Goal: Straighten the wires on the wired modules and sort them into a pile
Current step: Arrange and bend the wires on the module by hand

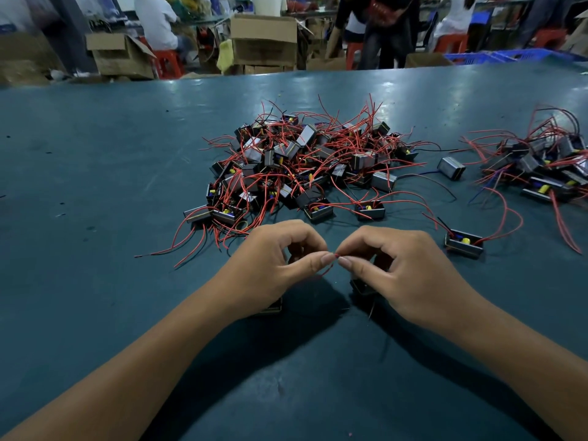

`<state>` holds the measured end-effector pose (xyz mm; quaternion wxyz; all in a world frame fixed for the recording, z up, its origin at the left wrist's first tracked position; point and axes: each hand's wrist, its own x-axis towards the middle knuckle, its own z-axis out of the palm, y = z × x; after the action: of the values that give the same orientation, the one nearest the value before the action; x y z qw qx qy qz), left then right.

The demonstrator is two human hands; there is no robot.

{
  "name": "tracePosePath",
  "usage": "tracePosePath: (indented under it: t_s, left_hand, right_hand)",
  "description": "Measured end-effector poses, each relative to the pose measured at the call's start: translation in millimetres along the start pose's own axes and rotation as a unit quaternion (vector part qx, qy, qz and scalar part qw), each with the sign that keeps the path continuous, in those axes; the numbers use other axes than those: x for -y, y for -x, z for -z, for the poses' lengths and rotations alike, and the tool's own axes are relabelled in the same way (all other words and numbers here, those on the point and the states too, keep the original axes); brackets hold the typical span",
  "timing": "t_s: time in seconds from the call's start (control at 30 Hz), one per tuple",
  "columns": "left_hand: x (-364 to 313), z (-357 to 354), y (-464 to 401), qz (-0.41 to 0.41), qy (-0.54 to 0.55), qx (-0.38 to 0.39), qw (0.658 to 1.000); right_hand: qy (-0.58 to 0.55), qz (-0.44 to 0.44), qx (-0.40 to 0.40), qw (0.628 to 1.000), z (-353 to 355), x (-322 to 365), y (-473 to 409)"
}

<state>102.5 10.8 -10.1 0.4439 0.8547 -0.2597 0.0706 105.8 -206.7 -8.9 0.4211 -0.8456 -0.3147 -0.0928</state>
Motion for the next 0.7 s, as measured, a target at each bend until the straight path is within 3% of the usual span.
tracePosePath:
  t_s: [0.2, 0.33, 0.53, 0.7]
  left_hand:
    - [-0.4, 3.4, -1.5, -0.056, -0.13, -0.026, 0.99]
    - [-2.3, -1.1, -2.4, -0.083, -0.145, -0.037, 0.985]
    - [1.0, 0.4, 2.0, 0.026, -0.056, 0.049, 0.997]
    - [6.0, -1.4, 1.8, 0.057, -0.061, 0.028, 0.996]
  right_hand:
    - [-0.022, -0.024, 0.003, 0.999, -1.5, -0.1, 0.2]
    - [-0.03, -0.028, -0.004, 0.999, -4.2, 3.0, 0.7]
    - [-0.036, -0.066, -0.035, 0.997, -4.9, -1.3, 3.0]
    - [-0.075, -0.106, -0.063, 0.989, -9.9, -2.6, 4.1]
